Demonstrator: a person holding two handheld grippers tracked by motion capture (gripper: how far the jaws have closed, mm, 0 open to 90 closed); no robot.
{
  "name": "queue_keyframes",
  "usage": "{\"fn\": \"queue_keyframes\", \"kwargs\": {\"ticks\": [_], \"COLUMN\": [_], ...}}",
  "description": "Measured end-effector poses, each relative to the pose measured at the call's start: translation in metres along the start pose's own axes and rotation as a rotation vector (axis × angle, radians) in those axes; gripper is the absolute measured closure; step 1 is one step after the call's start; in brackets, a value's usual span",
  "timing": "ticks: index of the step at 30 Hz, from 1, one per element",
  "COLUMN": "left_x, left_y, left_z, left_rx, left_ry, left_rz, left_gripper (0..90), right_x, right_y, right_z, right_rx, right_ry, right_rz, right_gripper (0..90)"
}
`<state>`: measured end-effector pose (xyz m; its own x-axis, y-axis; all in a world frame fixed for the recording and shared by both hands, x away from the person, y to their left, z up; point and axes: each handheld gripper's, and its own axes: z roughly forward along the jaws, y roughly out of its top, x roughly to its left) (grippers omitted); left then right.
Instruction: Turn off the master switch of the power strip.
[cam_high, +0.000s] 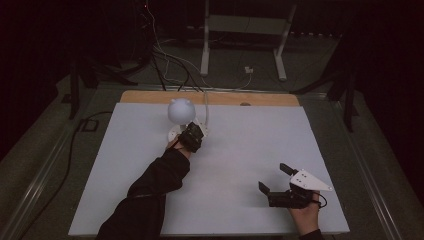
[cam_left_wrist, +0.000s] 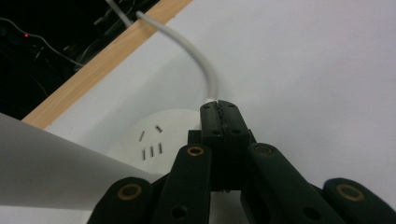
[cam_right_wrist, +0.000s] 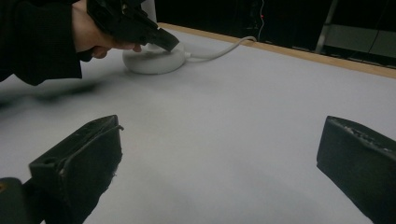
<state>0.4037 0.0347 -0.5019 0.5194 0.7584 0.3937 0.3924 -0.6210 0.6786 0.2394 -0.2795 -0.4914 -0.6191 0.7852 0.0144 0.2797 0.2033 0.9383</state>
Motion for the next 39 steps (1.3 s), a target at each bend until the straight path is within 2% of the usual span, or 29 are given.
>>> {"fn": "queue_keyframes", "kwargs": {"ticks": [3, 5, 12, 13, 14, 15, 17, 19, 24, 29, 33, 36, 37, 39], "left_x": [-0.001, 0.001, 0.008, 0.010, 0.011, 0.012, 0.014, 0.016, 0.017, 0.013, 0.008, 0.005, 0.005, 0.006], "left_y": [0.004, 0.006, 0.008, 0.009, 0.009, 0.010, 0.011, 0.013, 0.015, 0.017, 0.017, 0.016, 0.016, 0.015], "left_z": [-0.006, -0.010, -0.023, -0.025, -0.027, -0.029, -0.034, -0.038, -0.047, -0.055, -0.061, -0.064, -0.066, -0.069], "left_rx": [-0.020, -0.023, -0.028, -0.030, -0.029, -0.031, -0.030, -0.032, -0.031, -0.038, -0.030, -0.024, -0.021, -0.033], "left_ry": [-0.009, -0.044, -0.129, -0.158, -0.178, -0.182, -0.217, -0.229, -0.270, -0.385, -0.474, -0.520, -0.530, -0.583], "left_rz": [0.004, -0.022, -0.077, -0.087, -0.092, -0.093, -0.105, -0.117, -0.109, -0.095, -0.088, -0.067, -0.060, -0.053], "left_gripper": [90.0, 90.0, 89.6, 82.4, 82.1, 76.7, 67.0, 55.4, 40.9, 19.1, 10.6, 2.5, 0.7, 0.4], "right_x": [0.000, 0.000, 0.000, 0.000, 0.000, 0.000, 0.000, 0.000, 0.001, 0.000, 0.000, 0.000, 0.000, 0.000], "right_y": [0.000, 0.000, 0.001, 0.001, 0.001, 0.001, 0.001, 0.001, 0.001, 0.001, 0.001, 0.001, 0.001, 0.001], "right_z": [0.000, 0.000, -0.001, -0.001, -0.001, -0.001, -0.001, -0.001, -0.001, -0.001, -0.001, -0.001, -0.001, -0.001], "right_rx": [-0.002, -0.001, -0.005, -0.005, -0.006, -0.005, -0.005, -0.005, -0.005, -0.005, -0.006, -0.007, -0.007, -0.008], "right_ry": [-0.001, -0.001, -0.002, -0.002, -0.002, -0.001, -0.002, -0.002, -0.001, -0.001, -0.001, 0.000, -0.001, 0.001], "right_rz": [0.002, 0.002, 0.001, 0.000, 0.000, -0.001, 0.000, 0.000, 0.001, 0.000, 0.001, 0.001, 0.001, 0.003], "right_gripper": [0.0, 0.0, 0.0, 0.0, 0.0, 0.0, 0.0, 0.0, 0.0, 0.0, 0.0, 0.0, 0.0, 0.0]}}
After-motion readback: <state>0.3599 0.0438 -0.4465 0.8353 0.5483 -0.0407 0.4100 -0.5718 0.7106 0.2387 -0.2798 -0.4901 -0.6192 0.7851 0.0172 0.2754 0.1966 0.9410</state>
